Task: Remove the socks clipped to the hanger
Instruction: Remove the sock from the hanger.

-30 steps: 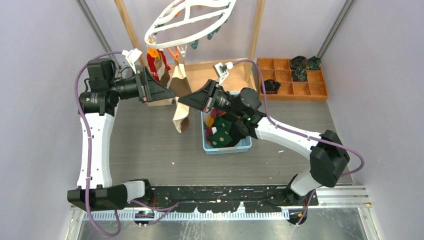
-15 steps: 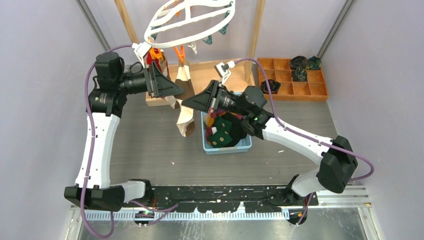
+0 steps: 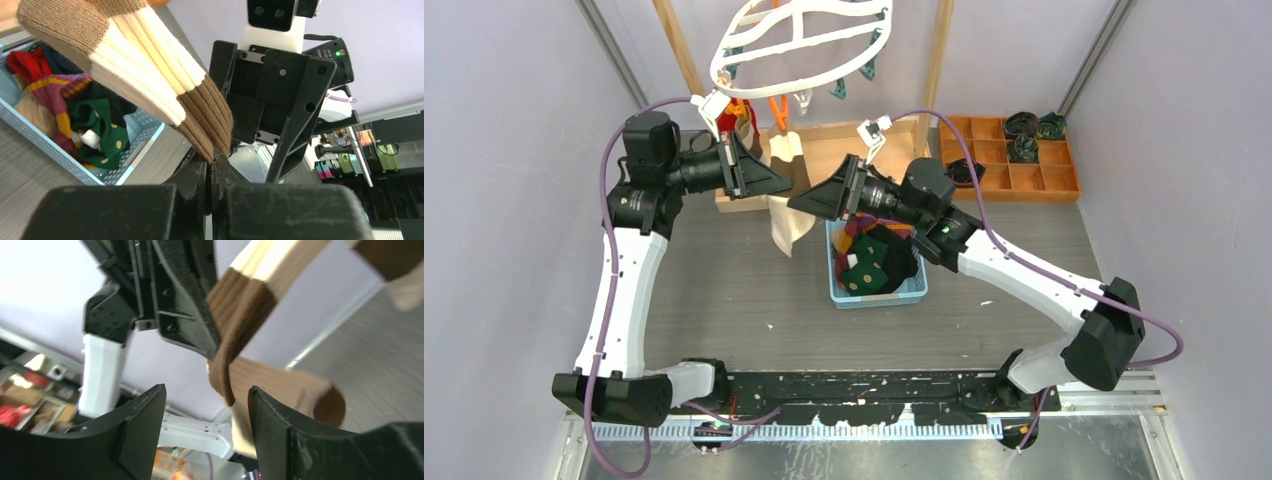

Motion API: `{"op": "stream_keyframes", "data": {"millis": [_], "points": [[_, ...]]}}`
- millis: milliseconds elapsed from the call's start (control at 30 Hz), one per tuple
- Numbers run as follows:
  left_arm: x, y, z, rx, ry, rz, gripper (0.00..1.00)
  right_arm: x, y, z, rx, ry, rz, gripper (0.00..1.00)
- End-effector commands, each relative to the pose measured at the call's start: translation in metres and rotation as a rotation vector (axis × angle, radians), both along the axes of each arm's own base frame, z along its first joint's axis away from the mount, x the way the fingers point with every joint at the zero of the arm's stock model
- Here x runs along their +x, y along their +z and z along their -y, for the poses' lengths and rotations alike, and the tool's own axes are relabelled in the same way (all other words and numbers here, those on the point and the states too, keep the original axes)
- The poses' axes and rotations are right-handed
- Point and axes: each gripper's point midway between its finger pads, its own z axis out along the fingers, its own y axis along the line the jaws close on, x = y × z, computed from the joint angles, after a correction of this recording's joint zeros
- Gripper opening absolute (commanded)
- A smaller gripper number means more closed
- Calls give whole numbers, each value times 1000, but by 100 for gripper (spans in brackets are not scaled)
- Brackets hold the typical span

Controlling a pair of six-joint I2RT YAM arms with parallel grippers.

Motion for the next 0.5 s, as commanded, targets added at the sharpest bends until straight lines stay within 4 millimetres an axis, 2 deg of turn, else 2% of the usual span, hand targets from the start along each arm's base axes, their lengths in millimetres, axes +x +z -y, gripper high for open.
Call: {"op": "stream_keyframes", "data": {"millis": [0,67,100,133,167,267,467], "points": [[-12,6,-2,26,23,57,0,27,33,37,-67,-295,125,70],[-14,5,-2,32,16,53,0,47,37,47,-103,-419,135,71],[-14,4,-1,35,16,57,0,53,44,50,-103,-461,138,71],[-15,2,0,40,15,57,0,72,58,48,-115,-530,146,71],[-15,1,1,41,12,55,0,77,68,47,-105,-546,151,71],[-15,0,3,44,10,52,0,90,77,37,-92,-567,141,70],[-15,0,6,45,-2,51,0,108,79,20,-89,-618,136,70]]}}
